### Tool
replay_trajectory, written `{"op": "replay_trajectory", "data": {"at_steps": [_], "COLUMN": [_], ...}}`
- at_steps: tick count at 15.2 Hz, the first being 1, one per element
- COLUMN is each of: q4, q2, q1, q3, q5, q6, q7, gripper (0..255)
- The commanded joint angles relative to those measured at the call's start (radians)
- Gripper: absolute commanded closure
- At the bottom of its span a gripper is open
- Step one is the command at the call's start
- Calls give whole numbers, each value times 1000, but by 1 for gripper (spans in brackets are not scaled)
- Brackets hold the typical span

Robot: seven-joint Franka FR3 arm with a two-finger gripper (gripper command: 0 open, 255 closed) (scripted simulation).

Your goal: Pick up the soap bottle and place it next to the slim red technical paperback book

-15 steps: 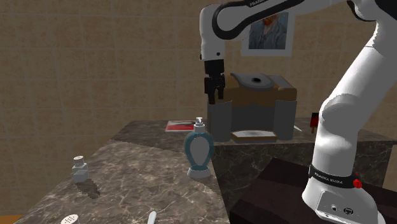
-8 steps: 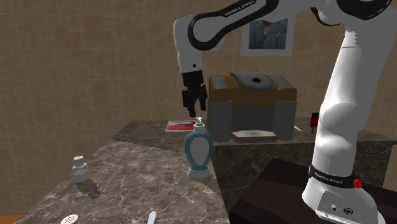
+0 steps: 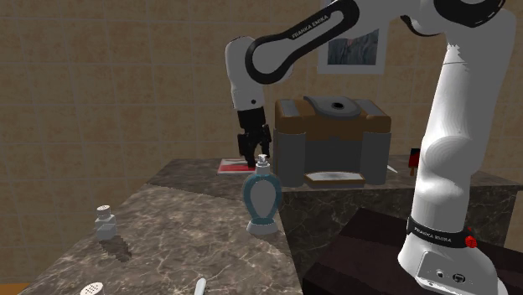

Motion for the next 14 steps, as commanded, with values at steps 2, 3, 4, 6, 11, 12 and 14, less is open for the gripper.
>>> {"op": "replay_trajectory", "data": {"at_steps": [2, 3, 4, 6, 11, 12, 14], "q4": [-10, -10, -10, -10, -10, -10, -11], "q2": [4, 4, 4, 4, 4, 3, 3], "q1": [0, 0, 0, 0, 0, 0, 0], "q3": [1, 1, 1, 1, 1, 1, 0], "q5": [-1, -1, -1, -1, -1, -1, -1], "q6": [14, 14, 14, 14, 14, 14, 14], "q7": [2, 2, 2, 2, 2, 2, 1], "gripper": [0, 0, 0, 0, 255, 255, 255]}}
